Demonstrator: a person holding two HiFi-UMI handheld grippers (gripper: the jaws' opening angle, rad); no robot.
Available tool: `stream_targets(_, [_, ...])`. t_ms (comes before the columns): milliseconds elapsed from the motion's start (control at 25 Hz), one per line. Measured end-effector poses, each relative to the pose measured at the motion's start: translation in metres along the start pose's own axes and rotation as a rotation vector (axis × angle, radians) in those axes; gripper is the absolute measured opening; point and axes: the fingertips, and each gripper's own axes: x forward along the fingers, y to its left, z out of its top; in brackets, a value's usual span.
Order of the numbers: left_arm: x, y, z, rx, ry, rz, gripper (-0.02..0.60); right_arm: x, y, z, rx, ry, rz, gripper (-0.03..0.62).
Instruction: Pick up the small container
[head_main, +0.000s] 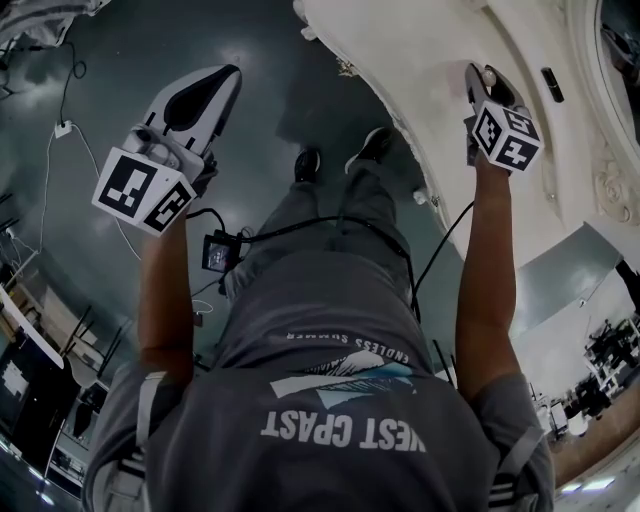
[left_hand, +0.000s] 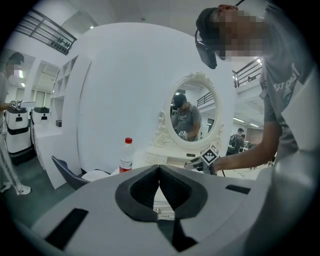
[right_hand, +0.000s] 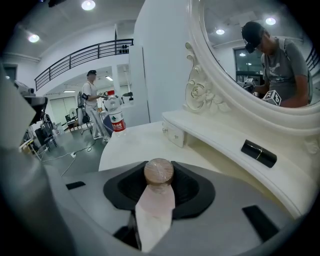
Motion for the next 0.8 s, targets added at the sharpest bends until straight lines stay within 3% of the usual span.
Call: stream_targets(800, [-0.019, -0.007, 0.047, 0.056, -0.115, -0.06, 0.017, -0.105, 0.014, 0.083, -0.007, -0.145, -0.04, 0.153])
